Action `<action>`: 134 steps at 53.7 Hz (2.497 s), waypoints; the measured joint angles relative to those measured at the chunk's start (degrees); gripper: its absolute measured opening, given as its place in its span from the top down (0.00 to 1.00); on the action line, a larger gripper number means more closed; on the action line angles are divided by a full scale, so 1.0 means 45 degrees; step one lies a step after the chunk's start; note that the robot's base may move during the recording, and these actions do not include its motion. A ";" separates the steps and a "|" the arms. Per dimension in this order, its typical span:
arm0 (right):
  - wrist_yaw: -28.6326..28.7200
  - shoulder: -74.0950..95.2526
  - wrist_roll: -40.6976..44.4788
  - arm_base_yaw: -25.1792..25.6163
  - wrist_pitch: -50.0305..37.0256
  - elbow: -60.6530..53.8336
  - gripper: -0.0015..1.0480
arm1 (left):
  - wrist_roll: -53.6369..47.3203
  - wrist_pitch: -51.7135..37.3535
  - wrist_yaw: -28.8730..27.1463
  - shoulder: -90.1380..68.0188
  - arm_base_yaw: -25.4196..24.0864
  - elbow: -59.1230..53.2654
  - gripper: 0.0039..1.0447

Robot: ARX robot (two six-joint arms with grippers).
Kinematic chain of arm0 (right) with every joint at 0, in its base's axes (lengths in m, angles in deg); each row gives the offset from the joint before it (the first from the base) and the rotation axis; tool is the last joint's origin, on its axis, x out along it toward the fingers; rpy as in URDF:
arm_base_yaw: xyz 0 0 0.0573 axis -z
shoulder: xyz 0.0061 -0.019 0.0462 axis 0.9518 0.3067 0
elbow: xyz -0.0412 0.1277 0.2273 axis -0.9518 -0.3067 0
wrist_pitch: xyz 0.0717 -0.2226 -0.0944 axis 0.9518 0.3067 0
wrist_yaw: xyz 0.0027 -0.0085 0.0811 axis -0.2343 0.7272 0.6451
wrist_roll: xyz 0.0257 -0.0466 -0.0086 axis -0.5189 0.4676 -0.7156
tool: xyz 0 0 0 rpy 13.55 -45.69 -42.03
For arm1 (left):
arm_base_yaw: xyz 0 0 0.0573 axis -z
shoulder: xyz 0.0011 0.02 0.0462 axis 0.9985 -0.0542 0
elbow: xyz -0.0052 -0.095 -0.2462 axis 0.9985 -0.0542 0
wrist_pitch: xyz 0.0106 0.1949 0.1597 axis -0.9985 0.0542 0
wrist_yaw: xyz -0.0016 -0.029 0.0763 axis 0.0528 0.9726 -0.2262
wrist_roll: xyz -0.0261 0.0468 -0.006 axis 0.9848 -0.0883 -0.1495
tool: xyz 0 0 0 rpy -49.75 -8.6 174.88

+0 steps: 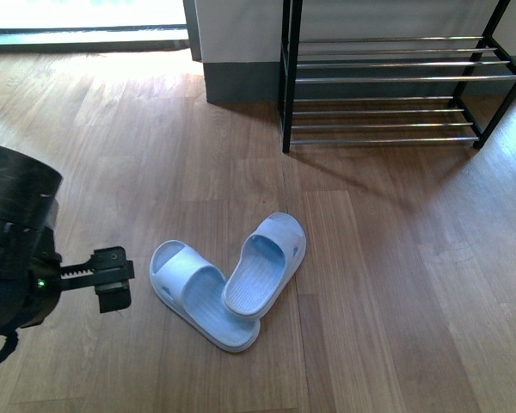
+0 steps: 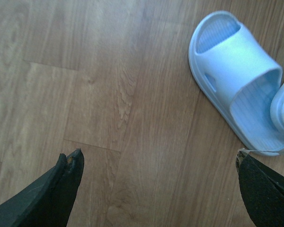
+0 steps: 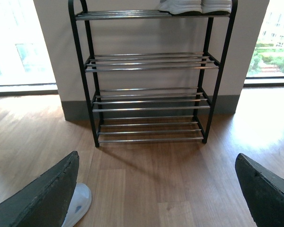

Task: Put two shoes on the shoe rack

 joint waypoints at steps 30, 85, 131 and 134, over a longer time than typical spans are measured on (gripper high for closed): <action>0.0000 0.0000 0.0000 0.0005 0.0000 0.0000 0.09 | -0.0291 0.0185 0.0398 -0.2943 0.0141 0.2637 0.09; 0.0000 0.0000 0.0000 0.0000 0.0000 0.0000 0.09 | -0.1190 -0.2035 0.1899 -0.8000 0.0204 0.5581 0.09; 0.0000 0.0000 0.0000 0.0000 0.0000 0.0000 0.09 | -0.1146 -0.3832 0.3623 -0.9248 -0.0180 0.6271 0.09; 0.0005 0.0000 0.0000 0.0000 0.0000 0.0000 0.09 | -0.1132 -0.3769 0.3308 -0.9685 -0.0199 0.6611 0.09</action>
